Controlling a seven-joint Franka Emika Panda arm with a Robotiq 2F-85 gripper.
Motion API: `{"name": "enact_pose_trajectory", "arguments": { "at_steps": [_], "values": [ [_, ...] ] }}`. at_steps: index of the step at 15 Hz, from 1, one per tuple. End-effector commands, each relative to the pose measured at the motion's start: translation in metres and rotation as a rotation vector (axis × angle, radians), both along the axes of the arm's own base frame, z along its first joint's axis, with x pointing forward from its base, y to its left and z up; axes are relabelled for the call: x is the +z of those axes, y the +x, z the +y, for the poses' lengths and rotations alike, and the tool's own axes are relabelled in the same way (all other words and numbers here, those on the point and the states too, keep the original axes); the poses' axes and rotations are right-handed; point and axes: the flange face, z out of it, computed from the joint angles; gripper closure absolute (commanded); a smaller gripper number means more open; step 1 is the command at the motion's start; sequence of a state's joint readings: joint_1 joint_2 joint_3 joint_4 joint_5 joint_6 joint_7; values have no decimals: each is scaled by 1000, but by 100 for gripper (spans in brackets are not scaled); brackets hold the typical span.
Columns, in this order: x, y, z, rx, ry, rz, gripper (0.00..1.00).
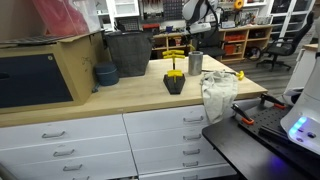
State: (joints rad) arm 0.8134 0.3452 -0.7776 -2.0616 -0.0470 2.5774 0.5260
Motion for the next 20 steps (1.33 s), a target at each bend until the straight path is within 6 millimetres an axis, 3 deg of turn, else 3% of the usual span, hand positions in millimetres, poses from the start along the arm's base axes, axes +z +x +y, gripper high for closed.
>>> {"name": "enact_pose_trajectory", "arguments": {
  "at_steps": [1,7,10,11,13,20],
  "values": [
    [5,5,-7,-17,15,-12,49],
    [-1,7,-12,-26,12,-4,95],
    [-3,5,-6,-10,17,0,100],
    [-3,4,-5,-7,18,1,67],
    [-1,3,-2,0,15,0,60],
    [2,-4,7,44,8,12,7]
  ]
}}
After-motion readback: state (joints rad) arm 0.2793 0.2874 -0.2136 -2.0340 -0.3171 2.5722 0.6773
